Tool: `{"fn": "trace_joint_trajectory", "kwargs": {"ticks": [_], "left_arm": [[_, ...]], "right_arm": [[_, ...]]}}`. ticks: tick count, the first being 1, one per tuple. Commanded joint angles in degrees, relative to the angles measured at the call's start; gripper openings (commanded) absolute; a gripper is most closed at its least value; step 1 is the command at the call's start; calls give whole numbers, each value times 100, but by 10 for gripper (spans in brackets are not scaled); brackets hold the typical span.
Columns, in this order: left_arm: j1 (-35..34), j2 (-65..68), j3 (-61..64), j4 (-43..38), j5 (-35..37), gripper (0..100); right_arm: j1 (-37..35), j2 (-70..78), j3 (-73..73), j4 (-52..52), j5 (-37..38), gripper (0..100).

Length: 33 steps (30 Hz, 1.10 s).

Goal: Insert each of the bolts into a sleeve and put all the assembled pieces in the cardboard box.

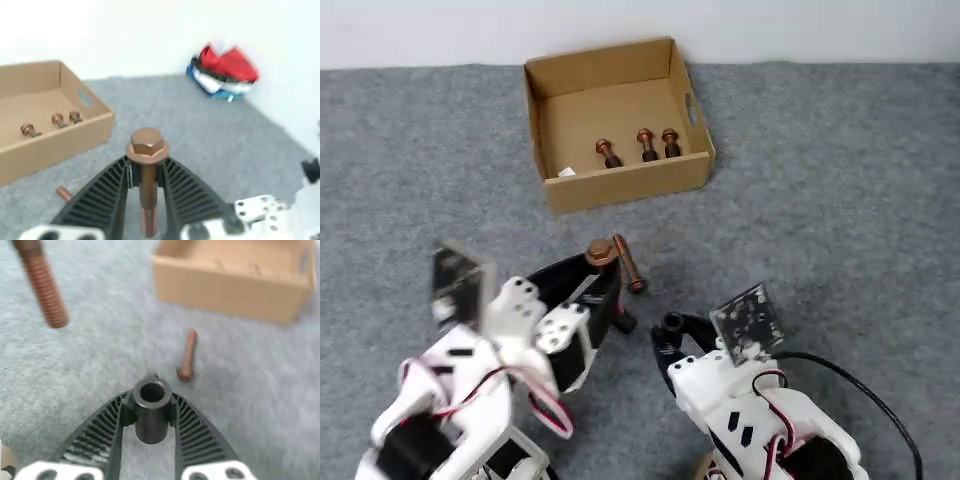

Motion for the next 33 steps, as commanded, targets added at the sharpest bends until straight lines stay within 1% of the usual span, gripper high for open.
{"fn": "trace_joint_trajectory", "kwargs": {"ticks": [1, 6, 10, 15, 20, 25, 33], "left_arm": [[-18, -431, -48, -229, 176, 4], [-18, -756, -40, -202, 281, 4], [9, -932, 356, -193, 413, 4], [26, -1415, 1209, -211, 396, 4], [35, -2048, 1675, -185, 396, 4], [35, -2180, 1578, 44, 396, 4], [79, -2163, 1182, 53, 413, 4]], "right_arm": [[-444, 57, -88, -303, 413, 8], [-1235, 57, 88, -558, 721, 8], [-1543, 66, 185, -778, 1125, 8], [-1560, 66, 185, -866, 1398, 8], [-1534, 66, 176, -866, 1433, 8], [-1534, 66, 202, -866, 1433, 8], [-1534, 66, 273, -831, 1468, 8]]}}
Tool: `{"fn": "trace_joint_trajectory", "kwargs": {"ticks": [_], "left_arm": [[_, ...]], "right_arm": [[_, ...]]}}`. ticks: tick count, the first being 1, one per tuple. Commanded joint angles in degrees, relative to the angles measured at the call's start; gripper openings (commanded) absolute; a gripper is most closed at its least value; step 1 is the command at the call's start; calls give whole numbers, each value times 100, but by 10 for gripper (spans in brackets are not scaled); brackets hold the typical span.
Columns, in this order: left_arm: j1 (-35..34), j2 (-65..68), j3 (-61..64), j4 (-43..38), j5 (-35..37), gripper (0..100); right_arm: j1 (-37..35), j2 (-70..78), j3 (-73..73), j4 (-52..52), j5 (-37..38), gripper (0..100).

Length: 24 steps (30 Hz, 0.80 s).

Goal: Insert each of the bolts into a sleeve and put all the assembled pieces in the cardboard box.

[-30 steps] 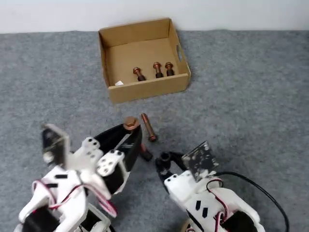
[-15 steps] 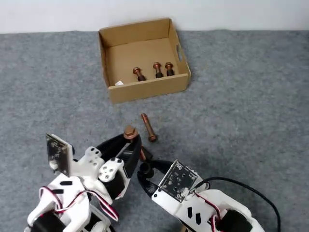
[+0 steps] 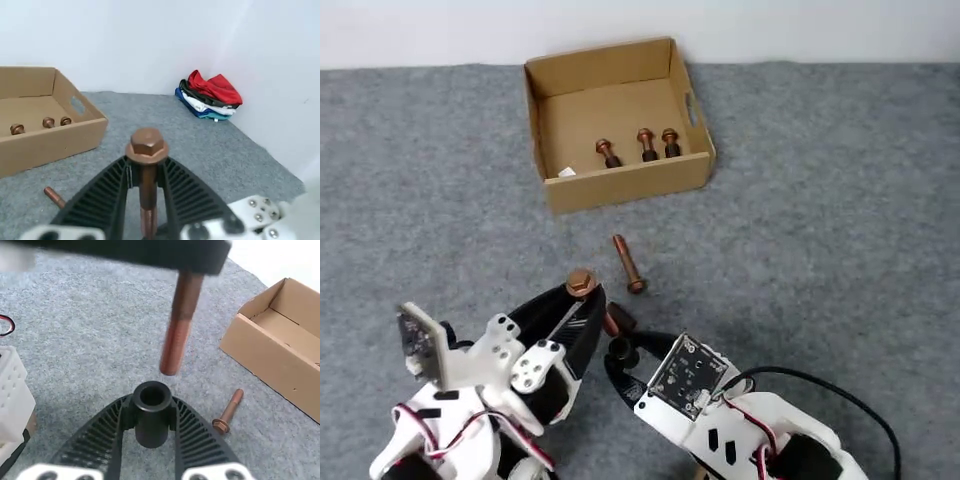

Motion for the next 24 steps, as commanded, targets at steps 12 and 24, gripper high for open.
{"fn": "trace_joint_trajectory", "kwargs": {"ticks": [12, 24], "left_arm": [[580, -35, -347, 624, 18, 4], [158, -35, 110, 334, 18, 4]], "right_arm": [[-40, -31, 97, -295, 484, 8], [-48, -22, 0, -295, 484, 8]]}}
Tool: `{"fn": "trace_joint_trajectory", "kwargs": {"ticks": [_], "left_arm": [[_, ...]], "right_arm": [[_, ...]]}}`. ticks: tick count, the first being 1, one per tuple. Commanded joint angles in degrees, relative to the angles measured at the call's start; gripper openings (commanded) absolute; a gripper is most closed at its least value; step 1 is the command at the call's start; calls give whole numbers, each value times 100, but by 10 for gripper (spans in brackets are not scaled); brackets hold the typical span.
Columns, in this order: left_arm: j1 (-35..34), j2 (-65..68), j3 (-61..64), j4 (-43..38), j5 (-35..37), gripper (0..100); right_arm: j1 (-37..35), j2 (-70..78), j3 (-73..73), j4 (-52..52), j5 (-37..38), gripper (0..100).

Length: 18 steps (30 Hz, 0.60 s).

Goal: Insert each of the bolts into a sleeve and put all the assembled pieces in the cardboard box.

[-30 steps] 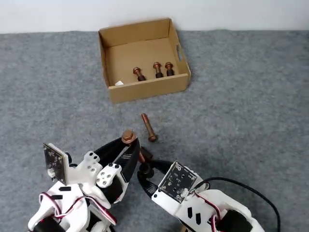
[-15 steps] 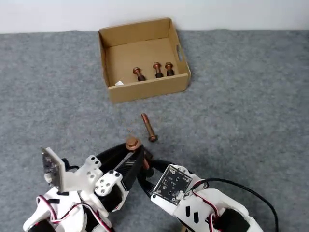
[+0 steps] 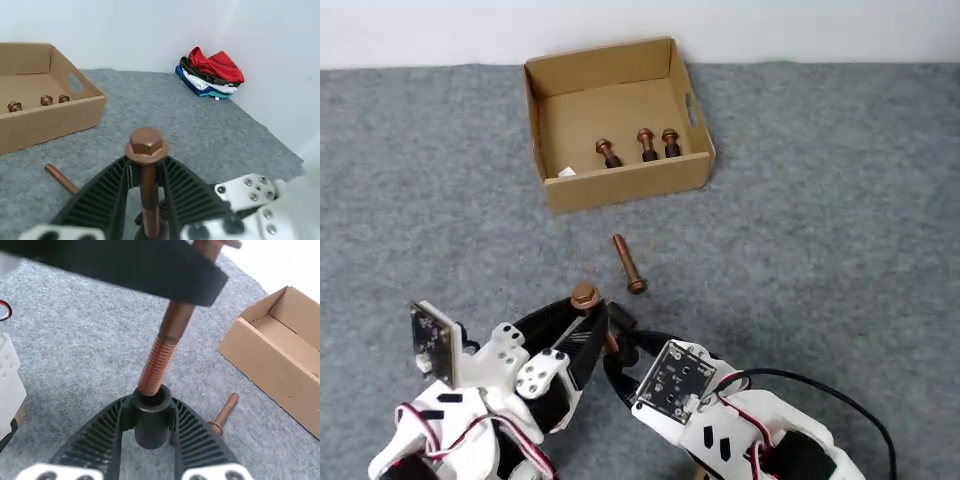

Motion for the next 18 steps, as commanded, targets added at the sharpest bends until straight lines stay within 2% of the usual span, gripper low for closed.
{"fn": "trace_joint_trajectory", "kwargs": {"ticks": [1, 7, 14, 18], "left_arm": [[-18, -18, 110, -290, 0, 4], [668, -9, 321, -202, 0, 4], [809, -18, 66, 1046, -695, 4], [791, -9, 31, 1415, -914, 5]], "right_arm": [[-57, -31, -176, -154, 44, 8], [-57, -31, -176, -154, 44, 8], [-40, -40, -176, -145, 53, 8], [-40, -48, -185, -145, 53, 8]]}}
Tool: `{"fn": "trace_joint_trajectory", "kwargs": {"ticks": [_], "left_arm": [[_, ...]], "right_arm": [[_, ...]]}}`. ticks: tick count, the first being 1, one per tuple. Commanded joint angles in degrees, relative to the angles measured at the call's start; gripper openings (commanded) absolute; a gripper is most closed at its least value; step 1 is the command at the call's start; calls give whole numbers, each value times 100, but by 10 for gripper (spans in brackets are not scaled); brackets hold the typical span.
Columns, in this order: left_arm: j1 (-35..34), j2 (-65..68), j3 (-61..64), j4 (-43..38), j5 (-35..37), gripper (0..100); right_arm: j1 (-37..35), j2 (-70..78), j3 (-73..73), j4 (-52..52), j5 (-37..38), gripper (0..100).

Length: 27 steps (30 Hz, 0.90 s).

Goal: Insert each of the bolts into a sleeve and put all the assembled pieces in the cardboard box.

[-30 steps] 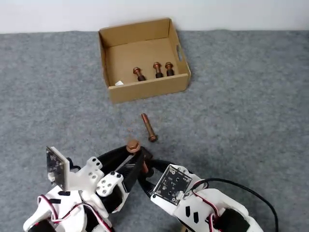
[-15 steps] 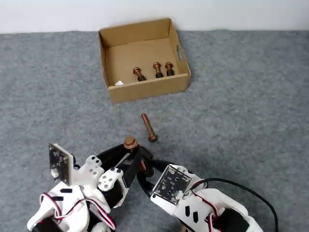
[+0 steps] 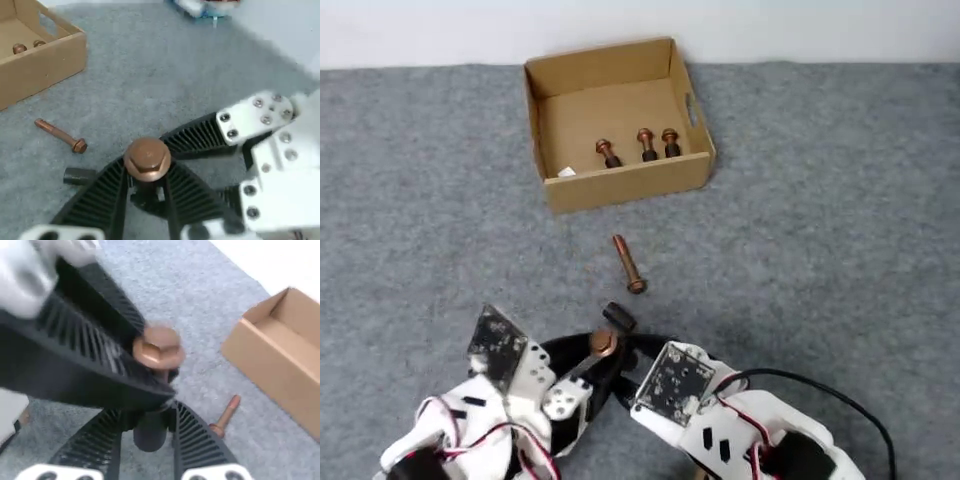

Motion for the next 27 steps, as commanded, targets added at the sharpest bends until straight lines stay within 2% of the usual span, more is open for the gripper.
{"fn": "trace_joint_trajectory", "kwargs": {"ticks": [1, 4, 7, 10, 16, 21, 23, 27], "left_arm": [[9, 9, -163, 211, -255, 5], [9, 18, -171, 220, -352, 22], [-18, 18, -189, 220, -510, 117], [-334, 35, -198, 229, -580, 179], [-677, 712, -796, 220, -976, 180], [-976, 1380, -1736, 237, -976, 180], [-1231, 1512, -1938, 211, -1002, 156], [-1890, 1398, -1921, 35, -1011, 0]], "right_arm": [[4, -48, -185, -145, 53, 8], [4, -31, -229, -145, 53, 8], [4, -40, -246, -145, 53, 8], [4, -31, -290, -127, 53, 8], [57, -31, -290, -136, 35, 8], [752, -22, -316, -154, -255, 8], [1007, 4, -431, -119, -668, 8], [1578, 497, -791, -101, -1284, 8]]}}
